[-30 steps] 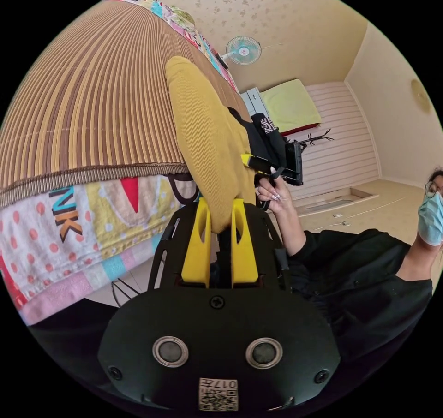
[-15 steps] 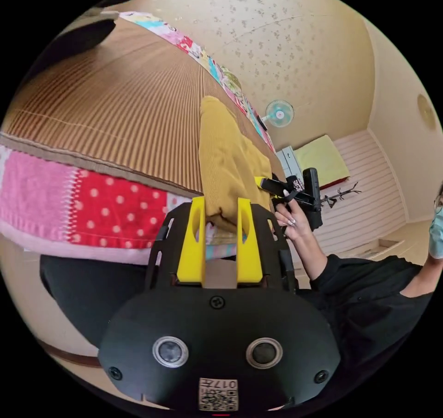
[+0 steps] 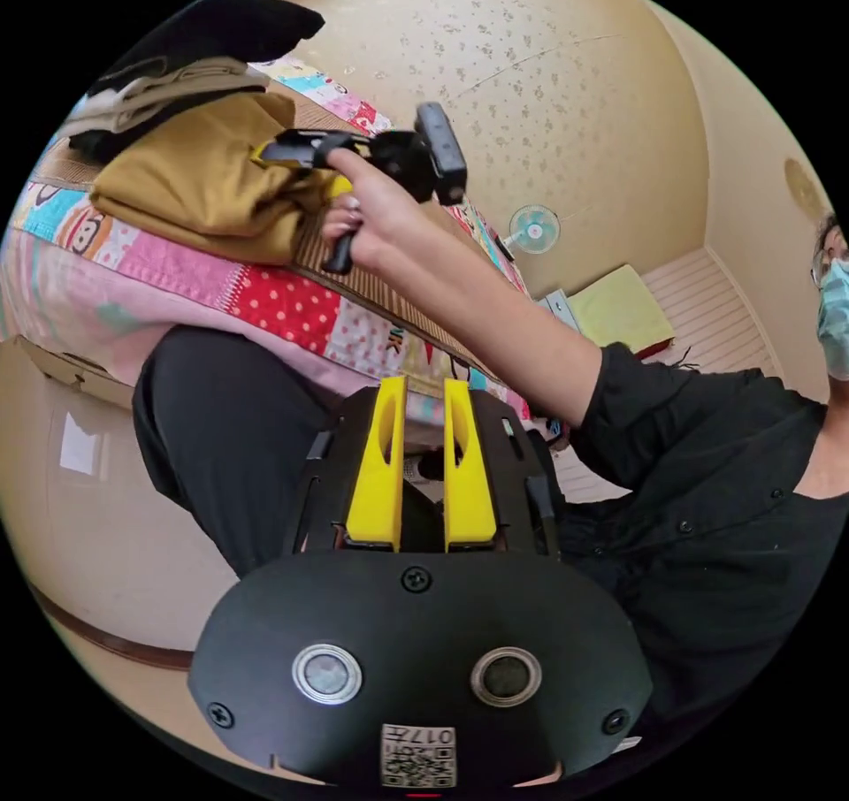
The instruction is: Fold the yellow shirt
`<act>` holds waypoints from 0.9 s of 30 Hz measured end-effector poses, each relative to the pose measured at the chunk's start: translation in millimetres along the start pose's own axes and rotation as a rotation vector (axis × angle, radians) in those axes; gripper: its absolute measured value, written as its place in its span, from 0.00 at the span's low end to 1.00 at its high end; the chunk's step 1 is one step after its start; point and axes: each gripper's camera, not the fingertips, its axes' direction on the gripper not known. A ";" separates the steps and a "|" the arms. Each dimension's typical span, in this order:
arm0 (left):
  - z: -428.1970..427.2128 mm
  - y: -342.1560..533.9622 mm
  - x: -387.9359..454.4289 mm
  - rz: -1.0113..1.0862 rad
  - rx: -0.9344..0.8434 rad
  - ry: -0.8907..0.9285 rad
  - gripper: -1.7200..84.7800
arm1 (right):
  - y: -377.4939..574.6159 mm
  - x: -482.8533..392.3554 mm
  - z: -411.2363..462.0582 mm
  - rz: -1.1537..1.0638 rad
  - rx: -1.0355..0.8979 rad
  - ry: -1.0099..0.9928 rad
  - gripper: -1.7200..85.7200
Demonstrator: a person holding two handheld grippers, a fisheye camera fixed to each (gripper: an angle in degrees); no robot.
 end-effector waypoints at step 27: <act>167.2 -45.4 119.4 0.306 -0.046 0.027 0.12 | 426.5 396.6 -435.3 0.396 0.624 0.537 0.04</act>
